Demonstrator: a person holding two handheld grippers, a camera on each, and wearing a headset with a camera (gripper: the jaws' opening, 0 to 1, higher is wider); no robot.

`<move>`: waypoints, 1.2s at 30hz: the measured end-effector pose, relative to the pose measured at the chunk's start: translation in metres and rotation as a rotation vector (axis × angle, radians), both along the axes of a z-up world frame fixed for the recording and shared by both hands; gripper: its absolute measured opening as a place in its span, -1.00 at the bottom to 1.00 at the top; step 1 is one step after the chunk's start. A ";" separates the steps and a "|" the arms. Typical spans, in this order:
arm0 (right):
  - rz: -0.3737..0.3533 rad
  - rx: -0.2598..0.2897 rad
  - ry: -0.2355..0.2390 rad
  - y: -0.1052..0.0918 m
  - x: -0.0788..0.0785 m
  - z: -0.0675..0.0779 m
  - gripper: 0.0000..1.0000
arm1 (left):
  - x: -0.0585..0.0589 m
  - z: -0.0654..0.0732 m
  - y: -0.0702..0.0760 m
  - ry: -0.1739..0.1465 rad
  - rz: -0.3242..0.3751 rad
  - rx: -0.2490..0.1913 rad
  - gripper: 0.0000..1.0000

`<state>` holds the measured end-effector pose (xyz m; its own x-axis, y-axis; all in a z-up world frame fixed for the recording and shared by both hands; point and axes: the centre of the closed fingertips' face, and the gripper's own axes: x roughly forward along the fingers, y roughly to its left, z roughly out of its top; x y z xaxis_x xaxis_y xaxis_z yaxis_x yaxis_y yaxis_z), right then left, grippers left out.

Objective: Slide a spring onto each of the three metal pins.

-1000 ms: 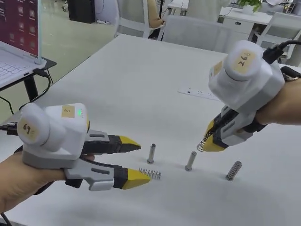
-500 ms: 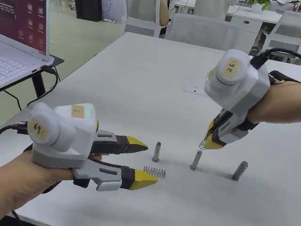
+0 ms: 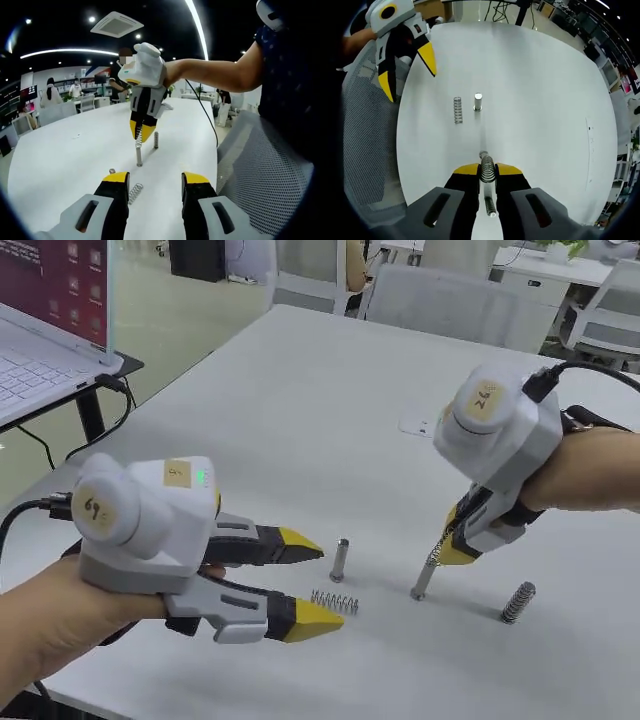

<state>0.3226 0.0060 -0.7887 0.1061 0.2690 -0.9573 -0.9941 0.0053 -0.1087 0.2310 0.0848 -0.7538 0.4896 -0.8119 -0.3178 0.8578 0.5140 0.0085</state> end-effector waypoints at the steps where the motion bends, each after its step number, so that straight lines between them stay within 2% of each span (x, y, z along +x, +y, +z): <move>1: 0.000 -0.001 0.001 0.000 0.000 0.000 -0.82 | 0.000 0.000 0.000 0.000 0.000 0.000 -0.29; 22: -0.007 -0.043 0.048 0.004 0.006 -0.031 -0.82 | 0.001 0.000 0.000 -0.001 0.003 0.003 -0.30; 36: -0.012 -0.071 0.043 0.003 0.009 -0.051 -0.82 | 0.001 0.000 0.001 -0.001 0.006 0.008 -0.30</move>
